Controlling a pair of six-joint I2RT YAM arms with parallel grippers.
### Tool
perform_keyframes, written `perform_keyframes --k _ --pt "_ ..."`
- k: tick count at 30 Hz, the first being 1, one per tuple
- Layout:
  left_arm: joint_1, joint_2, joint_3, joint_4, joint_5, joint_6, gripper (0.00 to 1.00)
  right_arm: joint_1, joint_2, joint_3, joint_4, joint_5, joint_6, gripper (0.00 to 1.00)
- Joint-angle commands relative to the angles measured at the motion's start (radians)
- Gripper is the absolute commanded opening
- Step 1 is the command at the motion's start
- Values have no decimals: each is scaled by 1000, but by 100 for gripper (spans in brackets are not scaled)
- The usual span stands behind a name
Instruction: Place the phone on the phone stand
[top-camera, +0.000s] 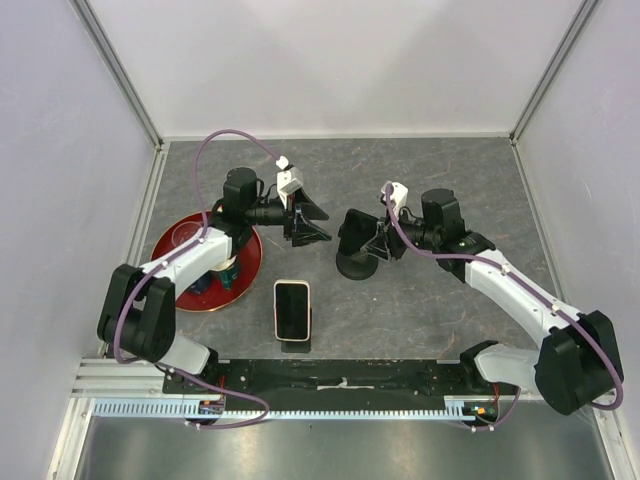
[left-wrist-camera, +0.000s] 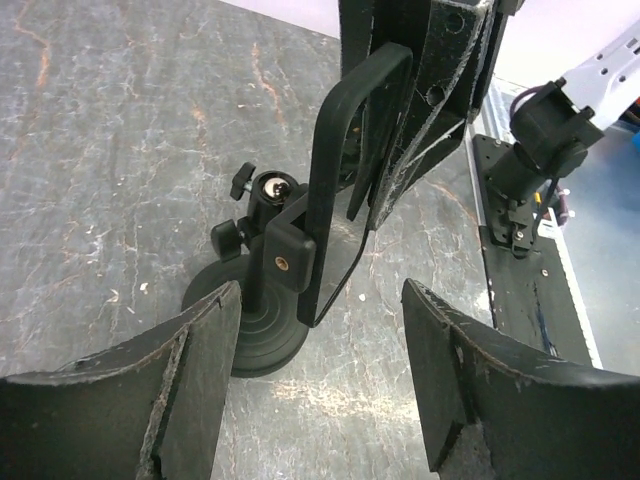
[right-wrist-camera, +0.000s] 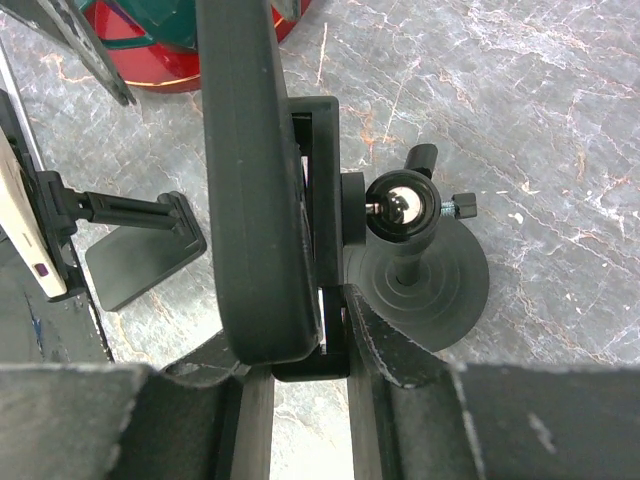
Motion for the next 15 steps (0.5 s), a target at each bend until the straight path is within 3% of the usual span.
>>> perform_keyframes --k 1,6,15 --pt "2 63 0 114 92 -46 72 17 19 72 14 -79 -21 0" --pt "-11 166 -3 341 115 -180 71 28 25 82 11 -85 -27 2" --pt "-14 279 -6 607 163 -350 70 39 40 95 -1 -114 -35 2"
